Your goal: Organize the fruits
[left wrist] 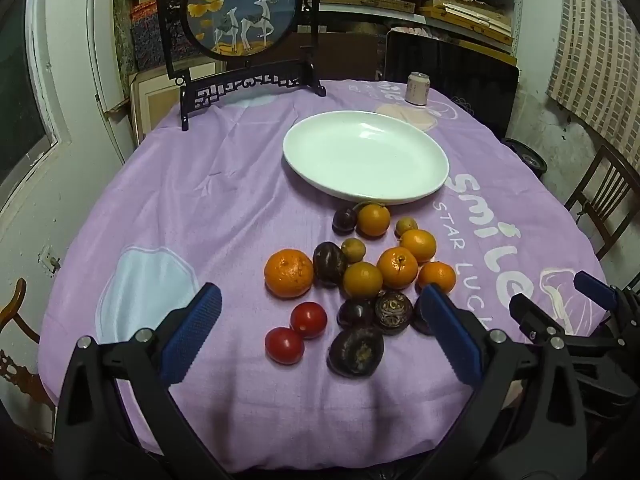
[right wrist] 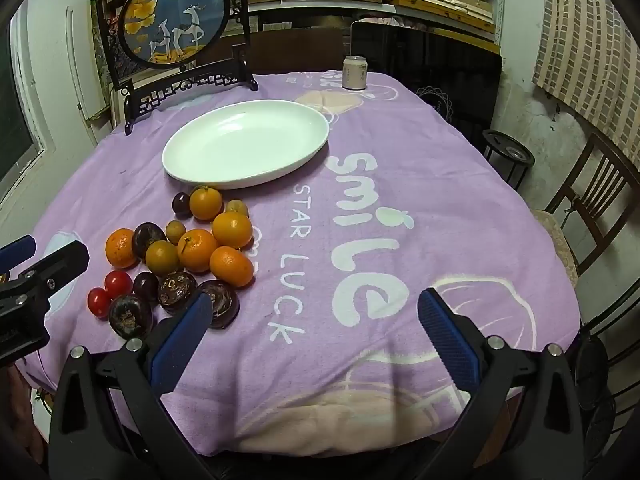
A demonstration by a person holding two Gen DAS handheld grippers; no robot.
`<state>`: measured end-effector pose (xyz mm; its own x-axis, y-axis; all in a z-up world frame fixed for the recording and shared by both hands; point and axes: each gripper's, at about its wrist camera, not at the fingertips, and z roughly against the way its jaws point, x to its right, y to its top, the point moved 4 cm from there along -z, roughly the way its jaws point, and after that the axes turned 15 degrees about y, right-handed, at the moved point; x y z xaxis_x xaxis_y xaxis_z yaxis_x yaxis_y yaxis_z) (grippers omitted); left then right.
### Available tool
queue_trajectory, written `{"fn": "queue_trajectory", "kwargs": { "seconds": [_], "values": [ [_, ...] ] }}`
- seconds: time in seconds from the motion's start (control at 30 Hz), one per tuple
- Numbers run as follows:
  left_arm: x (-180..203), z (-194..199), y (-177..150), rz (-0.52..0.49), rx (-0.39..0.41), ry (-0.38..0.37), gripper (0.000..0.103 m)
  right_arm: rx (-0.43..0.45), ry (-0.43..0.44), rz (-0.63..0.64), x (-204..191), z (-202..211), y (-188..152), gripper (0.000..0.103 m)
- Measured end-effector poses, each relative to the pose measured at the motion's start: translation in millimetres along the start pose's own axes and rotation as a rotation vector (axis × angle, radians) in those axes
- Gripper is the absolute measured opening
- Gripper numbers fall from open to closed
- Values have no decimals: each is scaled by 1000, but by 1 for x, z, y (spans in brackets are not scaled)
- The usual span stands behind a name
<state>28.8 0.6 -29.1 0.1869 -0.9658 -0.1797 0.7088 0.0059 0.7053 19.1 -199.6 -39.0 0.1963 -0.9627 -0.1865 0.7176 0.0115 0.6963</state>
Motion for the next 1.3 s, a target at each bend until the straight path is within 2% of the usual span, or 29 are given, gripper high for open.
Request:
{"fn": "queue_trajectory", "kwargs": {
  "seconds": [0.03,1.0,1.3],
  "values": [
    [0,1,0,-8,20,7,101,0,0,0,0,0,0,102],
    [2,0,1,2,7,-8,101,0,2,-2,-3,0,-1,102],
    [5,-1,-8,-6,-2,-15,101,0,3,-2,-2,0,-1,102]
  ]
}}
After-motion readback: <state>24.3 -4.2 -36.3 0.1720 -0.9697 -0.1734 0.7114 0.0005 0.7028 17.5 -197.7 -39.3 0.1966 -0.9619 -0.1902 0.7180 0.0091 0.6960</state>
